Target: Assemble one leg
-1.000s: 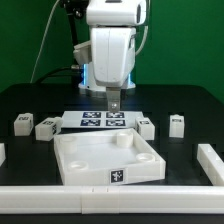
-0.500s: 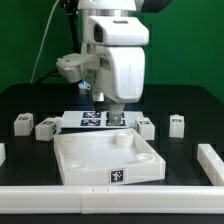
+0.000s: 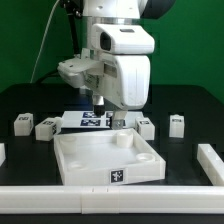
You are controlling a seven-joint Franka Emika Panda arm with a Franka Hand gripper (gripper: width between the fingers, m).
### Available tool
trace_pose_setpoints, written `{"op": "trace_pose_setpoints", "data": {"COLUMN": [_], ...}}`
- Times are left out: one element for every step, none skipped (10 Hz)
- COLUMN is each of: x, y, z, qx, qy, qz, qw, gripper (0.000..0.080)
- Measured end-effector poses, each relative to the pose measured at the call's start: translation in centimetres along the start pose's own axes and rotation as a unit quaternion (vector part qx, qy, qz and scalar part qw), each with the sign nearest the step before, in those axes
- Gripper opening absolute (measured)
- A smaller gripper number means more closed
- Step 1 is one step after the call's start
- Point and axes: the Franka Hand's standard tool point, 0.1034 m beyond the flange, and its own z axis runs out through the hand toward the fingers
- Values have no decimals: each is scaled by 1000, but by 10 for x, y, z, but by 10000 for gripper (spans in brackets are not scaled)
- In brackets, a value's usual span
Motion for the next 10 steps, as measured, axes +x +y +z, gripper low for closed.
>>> {"op": "trace_pose_setpoints", "data": {"x": [2,3,5,7,8,7,7,7,8,7], "y": [-8,-28,-45,-58,-67,-74,-78,-81,-84,-85], "z": [5,16,24,31,39,48,54,59,64,65], "qx": [4,5,15,22,31,39,45,49,53,54], "qy": [-1,4,10,14,19,24,28,31,33,34], "qz": [7,0,6,10,14,19,21,24,25,27], "qw": [1000,1000,1000,1000,999,999,998,998,998,998], "gripper": [650,650,650,650,650,650,650,650,650,650]}}
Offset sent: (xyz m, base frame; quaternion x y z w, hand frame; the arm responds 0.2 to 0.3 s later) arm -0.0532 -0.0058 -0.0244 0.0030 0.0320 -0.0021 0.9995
